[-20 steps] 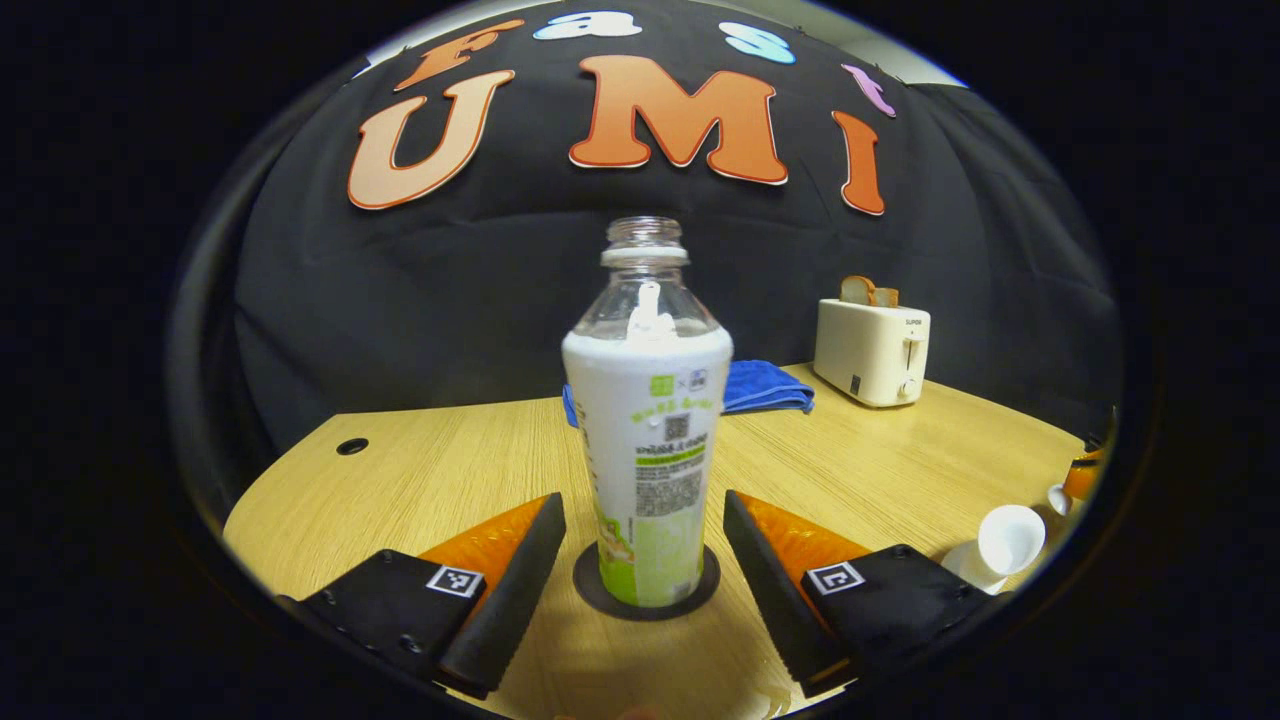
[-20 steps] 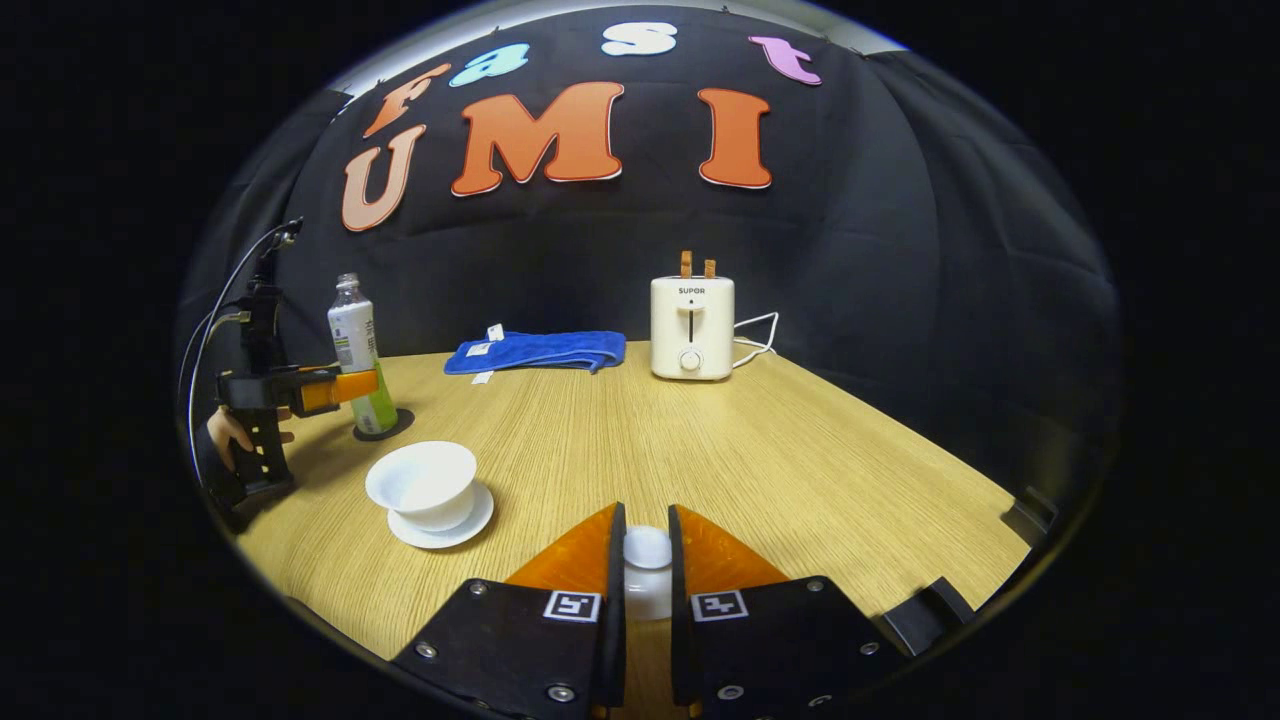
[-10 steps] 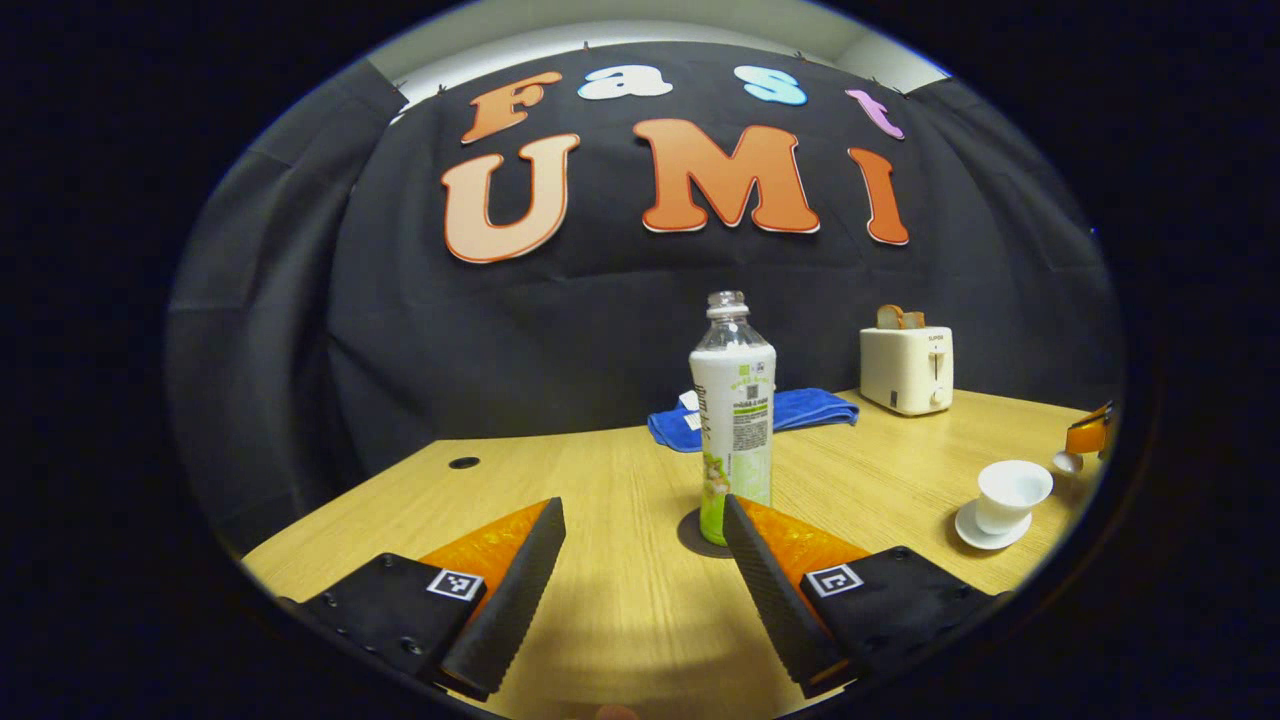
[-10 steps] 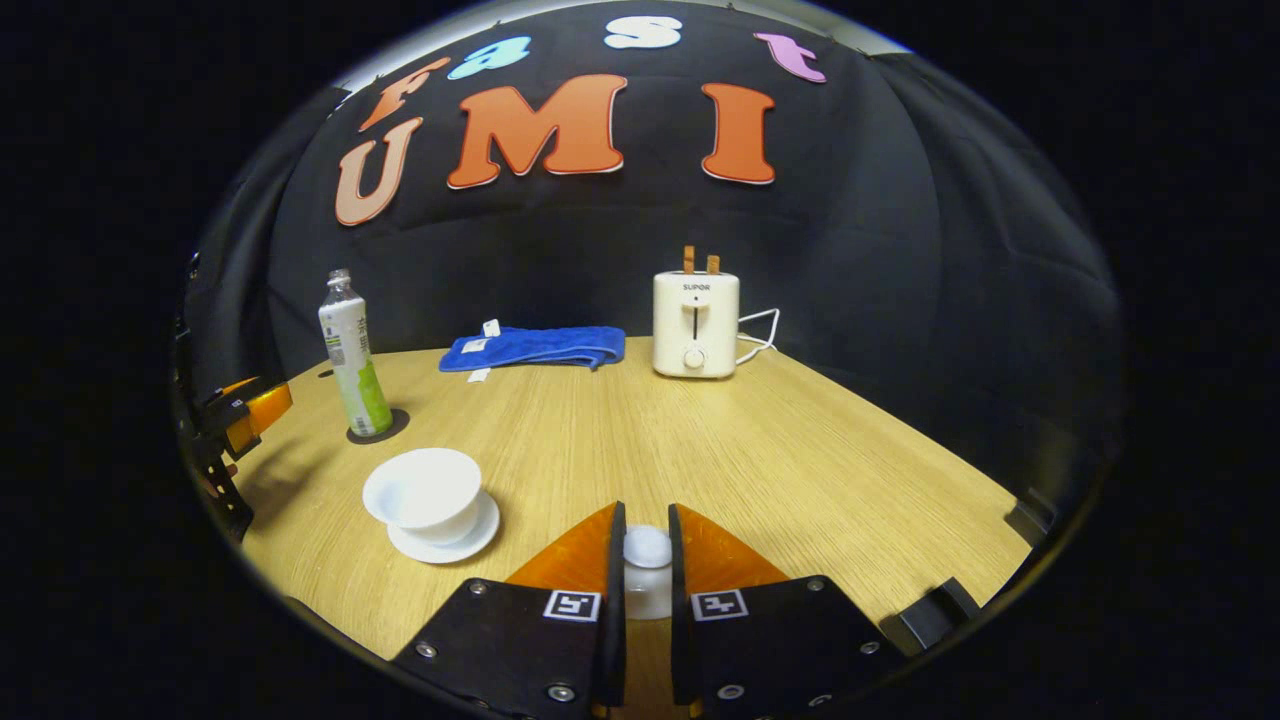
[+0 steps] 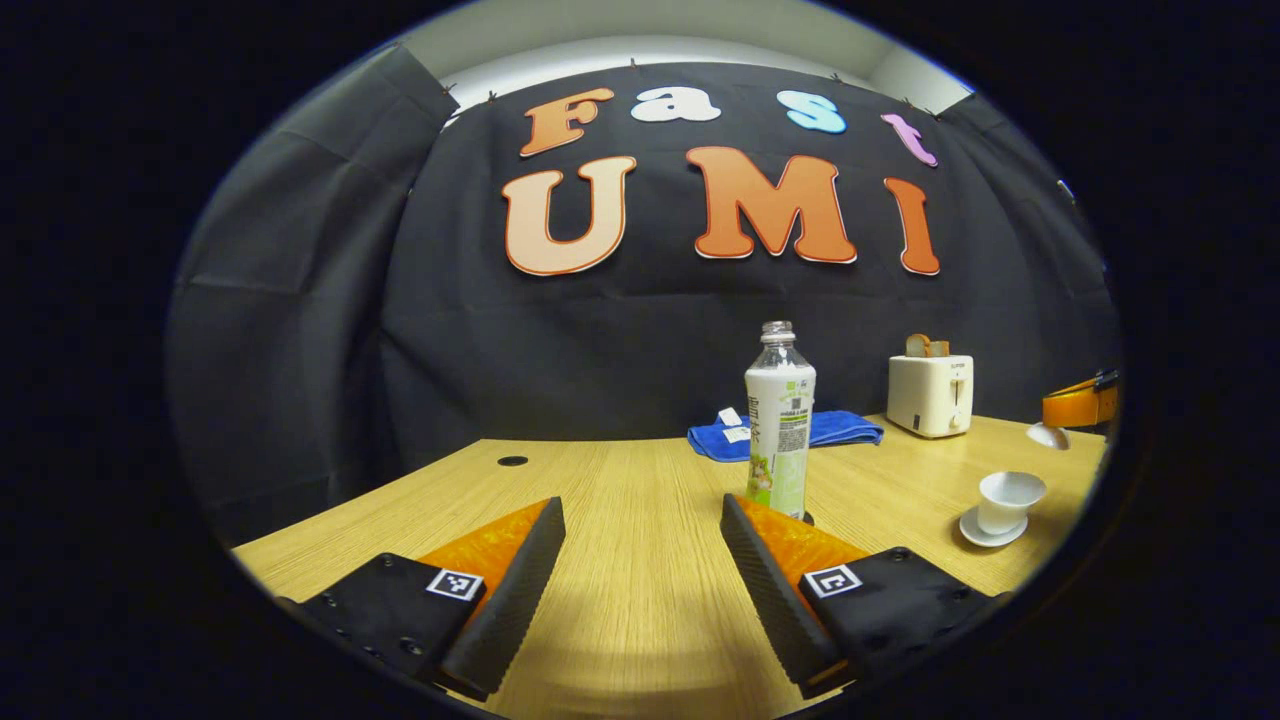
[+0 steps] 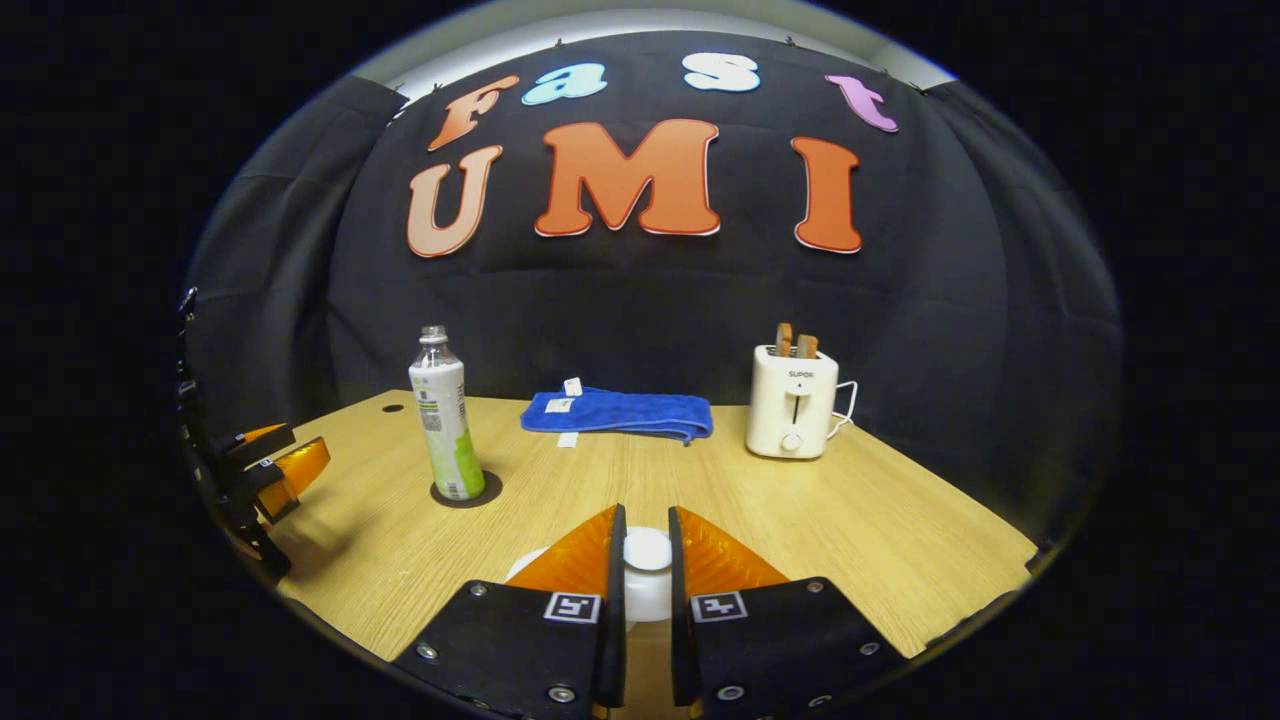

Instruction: Open the teacup lid with one hand, grasp the water bottle and pour water into the teacup with the other hand; after pouring, place the water bottle on the coaster and then close the teacup lid.

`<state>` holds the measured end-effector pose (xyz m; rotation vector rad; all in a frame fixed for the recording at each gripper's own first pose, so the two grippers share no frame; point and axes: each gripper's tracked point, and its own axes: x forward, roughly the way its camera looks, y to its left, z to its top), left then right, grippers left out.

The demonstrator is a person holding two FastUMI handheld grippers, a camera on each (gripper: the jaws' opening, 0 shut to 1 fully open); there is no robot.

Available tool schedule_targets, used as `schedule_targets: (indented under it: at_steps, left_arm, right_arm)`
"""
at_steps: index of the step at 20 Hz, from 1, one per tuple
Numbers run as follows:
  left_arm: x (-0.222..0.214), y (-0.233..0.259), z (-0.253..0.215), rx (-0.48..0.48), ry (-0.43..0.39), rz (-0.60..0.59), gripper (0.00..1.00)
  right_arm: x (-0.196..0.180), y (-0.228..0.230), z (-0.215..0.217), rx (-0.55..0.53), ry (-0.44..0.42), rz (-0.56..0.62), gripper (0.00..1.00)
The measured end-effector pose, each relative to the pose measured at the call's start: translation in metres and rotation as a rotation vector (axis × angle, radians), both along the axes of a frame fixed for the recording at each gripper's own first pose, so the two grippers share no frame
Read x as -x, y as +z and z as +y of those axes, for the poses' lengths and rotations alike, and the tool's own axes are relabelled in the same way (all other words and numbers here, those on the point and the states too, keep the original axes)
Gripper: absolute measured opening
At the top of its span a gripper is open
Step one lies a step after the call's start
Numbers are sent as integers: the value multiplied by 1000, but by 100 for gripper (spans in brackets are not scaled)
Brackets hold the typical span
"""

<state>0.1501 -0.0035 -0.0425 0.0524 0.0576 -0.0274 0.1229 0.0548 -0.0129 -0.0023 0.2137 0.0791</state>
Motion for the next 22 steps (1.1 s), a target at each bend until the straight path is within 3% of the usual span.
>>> schedule_targets:
  at_steps: [6, 17, 22]
  left_arm:
    - [2, 2, -1, -3, 3, -5, 100]
    - [2, 1, -1, -2, 6, -5, 98]
    - [1, 0, -2, -2, 6, -5, 100]
  right_arm:
    - [-10, -17, 31, 17, 60, 20, 19]
    - [-8, -35, 38, 36, 88, 60, 19]
    - [-7, -36, 35, 31, 92, 58, 24]
